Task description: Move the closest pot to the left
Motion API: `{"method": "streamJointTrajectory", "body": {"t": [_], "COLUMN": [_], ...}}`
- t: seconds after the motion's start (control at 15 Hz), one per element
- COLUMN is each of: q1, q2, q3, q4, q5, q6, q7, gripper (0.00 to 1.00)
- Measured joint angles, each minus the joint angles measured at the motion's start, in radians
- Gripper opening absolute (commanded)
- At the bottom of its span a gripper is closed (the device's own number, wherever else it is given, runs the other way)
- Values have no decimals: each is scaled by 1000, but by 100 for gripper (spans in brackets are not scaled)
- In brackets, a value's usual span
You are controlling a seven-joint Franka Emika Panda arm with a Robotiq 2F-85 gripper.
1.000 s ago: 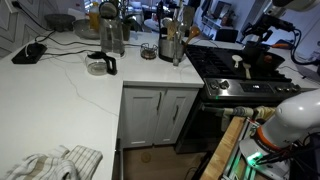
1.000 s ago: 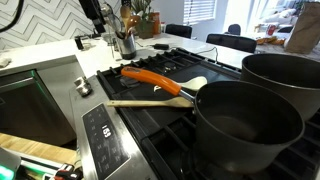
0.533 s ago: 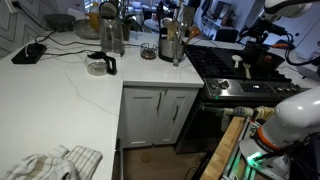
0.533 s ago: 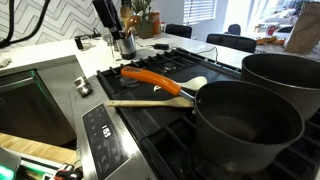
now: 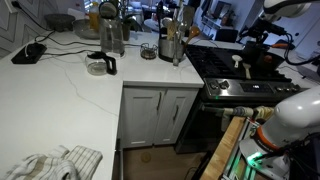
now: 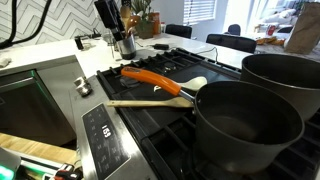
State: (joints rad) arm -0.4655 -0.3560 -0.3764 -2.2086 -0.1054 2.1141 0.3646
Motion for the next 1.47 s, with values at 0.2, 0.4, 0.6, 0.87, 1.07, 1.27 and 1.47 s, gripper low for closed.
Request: {"method": "streamJointTrajectory", "body": {"t": [0.2,0.4,0.6,0.87,1.07,1.27,1.47], "q1": [-21,-44,-70,-109,-141,-176,-209], "q2": [72,144,189,209,209,209,209], "q3": [-23,-51,-79,-117,-138,-155,-167], "q4": [50,115,180,228,223,199,171], "q5": [21,54,66,67,67,66,66], "q6": [0,0,2,36,83,100,100], "q7": [53,129,222,333,361,359,334], "gripper": [100,100,100,100,100,100,100]}}
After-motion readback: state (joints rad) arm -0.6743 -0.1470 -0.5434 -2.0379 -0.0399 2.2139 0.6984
